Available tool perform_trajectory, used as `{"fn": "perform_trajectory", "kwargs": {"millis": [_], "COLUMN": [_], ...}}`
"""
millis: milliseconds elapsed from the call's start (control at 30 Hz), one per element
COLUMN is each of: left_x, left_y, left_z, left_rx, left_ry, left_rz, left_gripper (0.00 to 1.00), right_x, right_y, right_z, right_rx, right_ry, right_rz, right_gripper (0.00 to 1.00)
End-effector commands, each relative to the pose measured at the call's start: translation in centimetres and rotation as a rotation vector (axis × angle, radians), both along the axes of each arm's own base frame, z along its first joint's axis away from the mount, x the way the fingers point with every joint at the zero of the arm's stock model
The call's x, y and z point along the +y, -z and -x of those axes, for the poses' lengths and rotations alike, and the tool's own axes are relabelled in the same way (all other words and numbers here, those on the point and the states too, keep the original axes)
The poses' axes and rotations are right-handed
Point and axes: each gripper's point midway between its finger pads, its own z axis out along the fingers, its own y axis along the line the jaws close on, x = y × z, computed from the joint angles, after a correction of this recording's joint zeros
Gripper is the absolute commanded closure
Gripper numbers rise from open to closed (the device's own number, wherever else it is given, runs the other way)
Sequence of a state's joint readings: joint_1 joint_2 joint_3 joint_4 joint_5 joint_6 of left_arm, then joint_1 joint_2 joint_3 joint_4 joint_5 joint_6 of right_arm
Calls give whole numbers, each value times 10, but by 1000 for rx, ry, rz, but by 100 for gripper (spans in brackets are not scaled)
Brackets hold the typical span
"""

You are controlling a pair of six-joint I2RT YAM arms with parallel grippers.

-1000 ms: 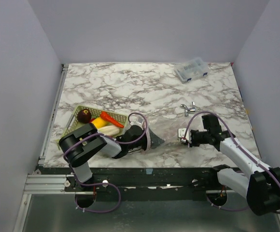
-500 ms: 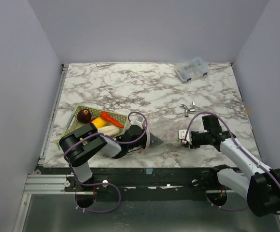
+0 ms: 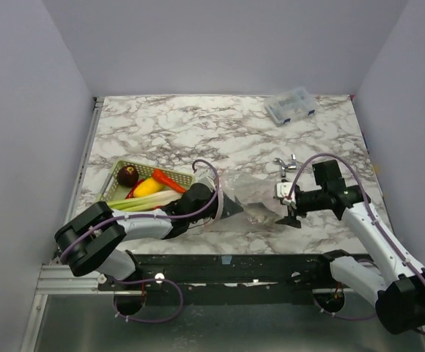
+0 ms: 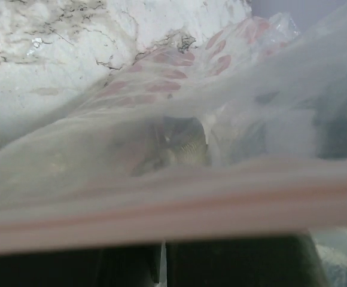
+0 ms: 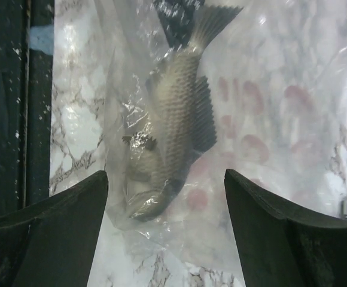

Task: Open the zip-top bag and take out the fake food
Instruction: Pick up the fake fish from the zipper food storage bag.

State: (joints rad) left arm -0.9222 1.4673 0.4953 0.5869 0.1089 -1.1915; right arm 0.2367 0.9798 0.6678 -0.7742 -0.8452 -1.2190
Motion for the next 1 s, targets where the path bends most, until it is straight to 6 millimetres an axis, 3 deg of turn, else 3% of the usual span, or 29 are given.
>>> {"fn": "perform_trajectory", "kwargs": {"millis": [0,100,200,300,500,600,700,767,900,967], "left_x": [15,19,25,36,51,53,54,55,59,61], "left_y": [-2,-7,-14,-18,-30,-33,-36,-39,-50,-54], "left_z": [-9,-11,-15,-18,-22,-22,-21,-22,-19,-18], "left_rx": [-155,-212,-285,-338,-432,-446,-463,-482,-526,-554], "left_ry": [22,41,52,37,31,31,36,35,33,33], "left_rz": [-154,-199,-242,-297,-358,-361,-363,-366,-353,-339], "left_gripper": [100,100,100,100,100,100,100,100,100,100], "right_x": [11,11,10,8,9,11,12,15,17,17], "right_y": [-38,-47,-56,-68,-83,-72,-48,-37,-18,-18], "right_z": [21,5,-20,-37,-57,-64,-68,-63,-61,-59], "right_rx": [122,136,139,151,148,175,264,328,369,363], "right_ry": [-2,74,166,195,168,178,181,146,156,166], "right_rz": [-85,-103,-158,-201,-193,-193,-180,-177,-194,-197], "right_gripper": [19,19,12,6,5,1,1,7,30,36]}}
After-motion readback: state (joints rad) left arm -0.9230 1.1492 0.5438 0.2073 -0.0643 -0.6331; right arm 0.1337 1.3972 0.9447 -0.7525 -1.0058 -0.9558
